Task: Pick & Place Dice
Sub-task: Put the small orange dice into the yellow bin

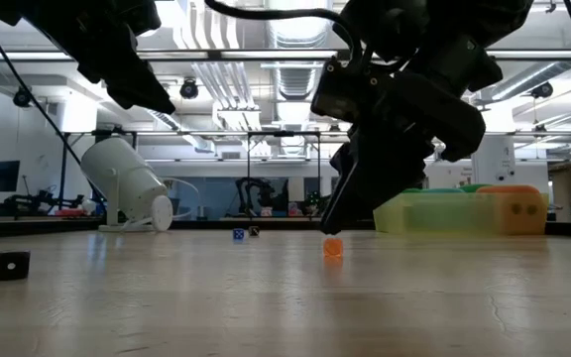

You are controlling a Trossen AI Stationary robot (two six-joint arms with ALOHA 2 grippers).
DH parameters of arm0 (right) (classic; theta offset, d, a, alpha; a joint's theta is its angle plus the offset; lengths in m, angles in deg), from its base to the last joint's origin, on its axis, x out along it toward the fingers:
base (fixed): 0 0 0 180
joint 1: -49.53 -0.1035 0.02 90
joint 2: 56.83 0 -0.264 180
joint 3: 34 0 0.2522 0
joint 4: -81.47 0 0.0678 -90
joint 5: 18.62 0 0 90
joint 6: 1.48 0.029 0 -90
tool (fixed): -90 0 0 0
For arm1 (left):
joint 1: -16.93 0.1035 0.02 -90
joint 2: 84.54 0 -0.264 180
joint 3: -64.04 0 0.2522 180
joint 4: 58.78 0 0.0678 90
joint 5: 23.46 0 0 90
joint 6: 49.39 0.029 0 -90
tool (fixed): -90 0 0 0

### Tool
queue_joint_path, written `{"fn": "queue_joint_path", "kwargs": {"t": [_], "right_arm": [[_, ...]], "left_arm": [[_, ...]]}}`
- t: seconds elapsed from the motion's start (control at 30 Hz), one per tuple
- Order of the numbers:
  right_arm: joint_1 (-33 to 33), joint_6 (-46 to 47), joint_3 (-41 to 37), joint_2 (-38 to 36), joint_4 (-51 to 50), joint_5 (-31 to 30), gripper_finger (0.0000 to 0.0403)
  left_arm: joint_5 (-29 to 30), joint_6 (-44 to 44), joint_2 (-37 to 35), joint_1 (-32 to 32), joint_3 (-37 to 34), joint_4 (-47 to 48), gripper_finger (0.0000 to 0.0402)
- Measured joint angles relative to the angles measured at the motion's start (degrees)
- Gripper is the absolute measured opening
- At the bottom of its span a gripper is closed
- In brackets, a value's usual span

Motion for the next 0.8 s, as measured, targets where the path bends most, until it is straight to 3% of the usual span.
{"fn": "queue_joint_path", "kwargs": {"t": [0.8], "right_arm": [[0.3,1.5,-0.7,0.6,0.7,-1.5,0.0130]], "left_arm": [[0.0,0.0,0.0,0.0,0.0,-0.2,0.0175]]}}
